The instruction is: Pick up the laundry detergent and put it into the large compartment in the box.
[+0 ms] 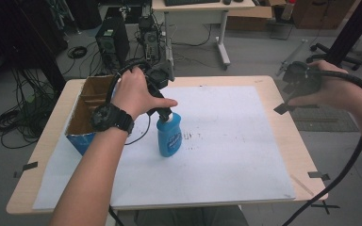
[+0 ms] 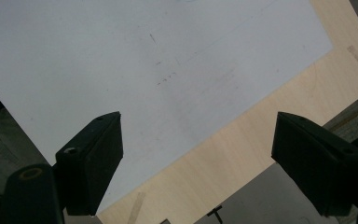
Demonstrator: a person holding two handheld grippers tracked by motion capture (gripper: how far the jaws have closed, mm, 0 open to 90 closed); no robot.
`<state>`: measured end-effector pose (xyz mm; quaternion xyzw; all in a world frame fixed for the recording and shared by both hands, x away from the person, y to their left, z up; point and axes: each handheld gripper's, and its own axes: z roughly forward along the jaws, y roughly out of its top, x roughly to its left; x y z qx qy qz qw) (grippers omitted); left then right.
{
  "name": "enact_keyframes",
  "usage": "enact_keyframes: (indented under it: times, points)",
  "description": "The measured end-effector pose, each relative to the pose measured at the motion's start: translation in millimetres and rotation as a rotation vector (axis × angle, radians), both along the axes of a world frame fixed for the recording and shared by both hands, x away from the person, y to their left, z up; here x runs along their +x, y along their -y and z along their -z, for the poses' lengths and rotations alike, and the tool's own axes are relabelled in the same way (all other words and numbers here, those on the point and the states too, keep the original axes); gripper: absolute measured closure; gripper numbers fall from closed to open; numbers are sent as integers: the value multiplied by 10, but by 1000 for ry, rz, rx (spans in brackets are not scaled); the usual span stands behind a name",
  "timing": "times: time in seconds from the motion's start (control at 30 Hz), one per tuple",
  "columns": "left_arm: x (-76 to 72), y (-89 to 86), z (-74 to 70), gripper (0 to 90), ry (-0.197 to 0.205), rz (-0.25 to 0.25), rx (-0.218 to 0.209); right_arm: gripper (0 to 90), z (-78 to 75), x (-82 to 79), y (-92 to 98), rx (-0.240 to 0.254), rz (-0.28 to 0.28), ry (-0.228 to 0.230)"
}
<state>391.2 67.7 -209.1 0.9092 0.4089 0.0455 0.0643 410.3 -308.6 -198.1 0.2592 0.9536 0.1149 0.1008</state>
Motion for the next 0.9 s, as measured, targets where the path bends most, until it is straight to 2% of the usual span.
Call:
enact_keyframes:
  times: [0.17,0.4,0.57,0.9]
  points:
    - [28,58,34,109,-8,-6,6,164,3,-1,4,2,2,-1]
    - [54,152,84,112,-24,17,18,164,16,-4,25,4,5,-2]
    - [68,198,118,115,-19,14,16,164,9,-8,33,4,6,-2]
    - [99,273,180,122,-36,15,27,164,6,-14,59,8,8,-2]
